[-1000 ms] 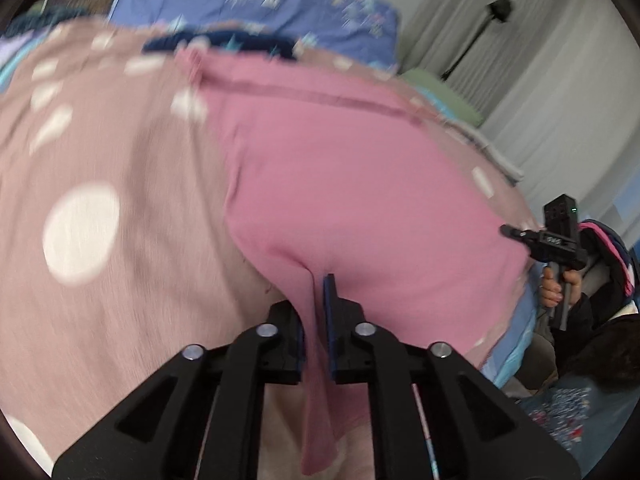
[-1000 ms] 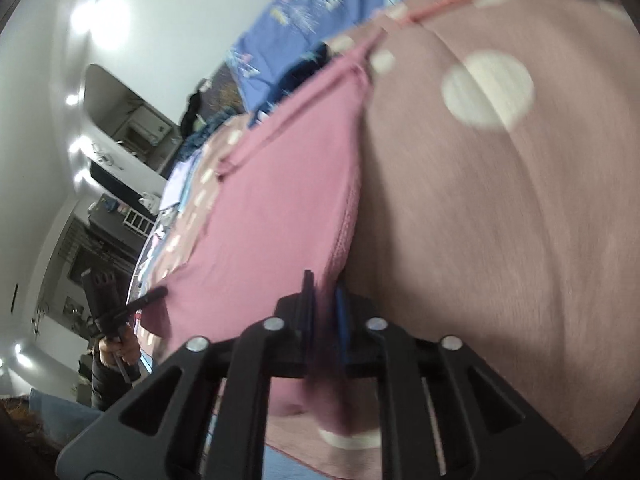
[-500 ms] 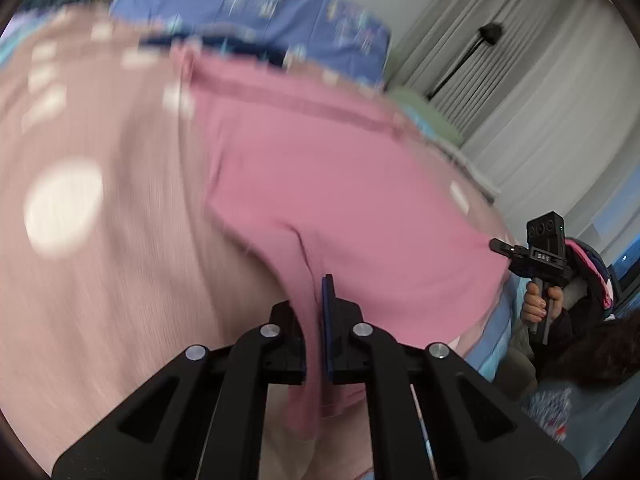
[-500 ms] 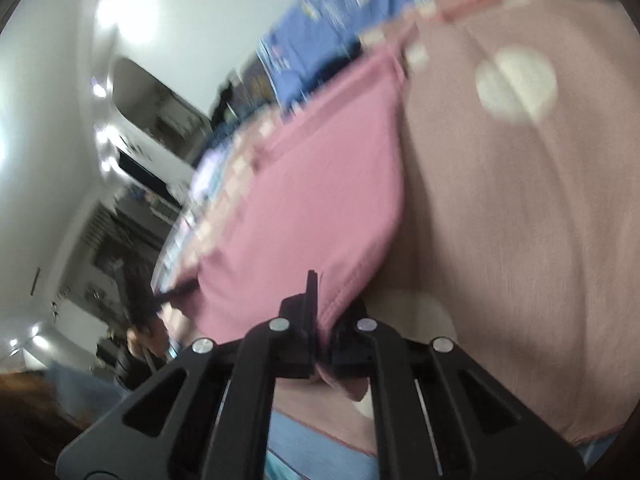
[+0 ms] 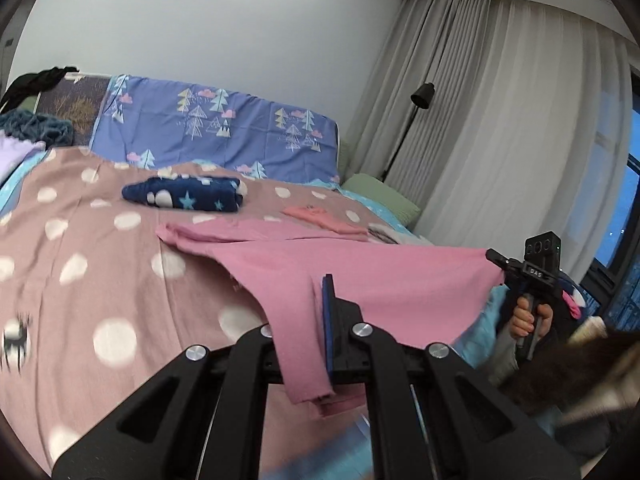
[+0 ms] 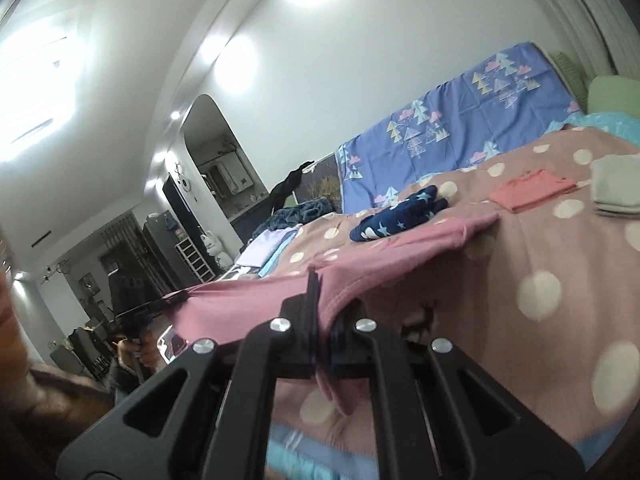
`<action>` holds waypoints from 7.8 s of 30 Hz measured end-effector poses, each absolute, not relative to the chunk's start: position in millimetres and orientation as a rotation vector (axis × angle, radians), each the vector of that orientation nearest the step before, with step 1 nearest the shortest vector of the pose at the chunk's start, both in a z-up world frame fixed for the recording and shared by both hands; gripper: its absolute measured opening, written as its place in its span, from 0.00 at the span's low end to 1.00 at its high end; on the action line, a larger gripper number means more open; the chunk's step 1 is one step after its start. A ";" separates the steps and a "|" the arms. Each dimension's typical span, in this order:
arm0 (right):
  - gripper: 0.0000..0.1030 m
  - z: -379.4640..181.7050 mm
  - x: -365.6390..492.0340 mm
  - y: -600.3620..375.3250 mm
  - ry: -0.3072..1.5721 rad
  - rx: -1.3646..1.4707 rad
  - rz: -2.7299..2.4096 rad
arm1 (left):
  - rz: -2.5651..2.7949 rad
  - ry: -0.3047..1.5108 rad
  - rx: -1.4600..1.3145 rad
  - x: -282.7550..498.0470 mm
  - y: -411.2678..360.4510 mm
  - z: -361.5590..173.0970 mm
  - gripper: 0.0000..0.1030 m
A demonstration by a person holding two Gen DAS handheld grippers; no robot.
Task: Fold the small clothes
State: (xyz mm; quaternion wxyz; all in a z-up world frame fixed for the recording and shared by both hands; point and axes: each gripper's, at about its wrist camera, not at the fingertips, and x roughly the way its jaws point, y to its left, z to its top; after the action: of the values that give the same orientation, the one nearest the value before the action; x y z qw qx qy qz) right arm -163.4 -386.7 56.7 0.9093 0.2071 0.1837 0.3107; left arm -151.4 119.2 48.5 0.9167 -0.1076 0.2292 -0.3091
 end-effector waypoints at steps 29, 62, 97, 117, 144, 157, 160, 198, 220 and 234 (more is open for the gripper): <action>0.23 -84.1 -75.8 -390.2 0.869 0.505 0.360 | -0.517 1.013 -0.224 -82.4 110.4 -112.3 0.44; 0.05 -4.1 -120.1 -362.1 0.625 0.451 0.621 | -0.538 0.620 -0.223 -118.4 114.4 -15.7 0.02; 0.29 -88.8 124.2 -365.7 0.847 0.442 0.445 | -0.446 0.888 -0.312 136.2 117.7 -107.0 0.29; 0.13 -36.8 212.7 -394.6 0.706 0.605 0.372 | -0.420 0.773 -0.403 213.3 111.8 -44.7 0.16; 0.04 -73.1 254.2 -375.8 0.785 0.328 0.224 | -0.271 0.873 -0.179 274.5 94.2 -101.8 0.01; 0.10 -69.9 280.1 -374.7 0.797 0.335 0.224 | -0.198 0.862 -0.086 277.4 99.0 -85.5 0.02; 0.16 -87.3 275.1 -384.7 0.818 0.375 0.206 | -0.161 0.954 -0.020 283.4 92.9 -119.0 0.06; 0.45 -101.4 240.0 -417.1 0.914 0.454 0.547 | -0.442 0.532 0.802 24.8 -299.8 -132.7 0.82; 0.48 -104.2 240.9 -421.6 0.936 0.489 0.572 | -0.580 0.618 0.771 18.9 -307.1 -136.7 0.10; 0.07 -118.8 263.7 -415.4 0.889 0.580 0.545 | -0.731 0.729 0.575 54.0 -286.2 -130.7 0.06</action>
State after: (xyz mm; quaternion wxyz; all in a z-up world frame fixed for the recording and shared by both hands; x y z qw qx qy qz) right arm 263.7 -415.4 -118.8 0.8272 0.2731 0.4187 0.2565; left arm 54.0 -286.2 -130.7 0.8304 0.2710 0.3437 -0.3448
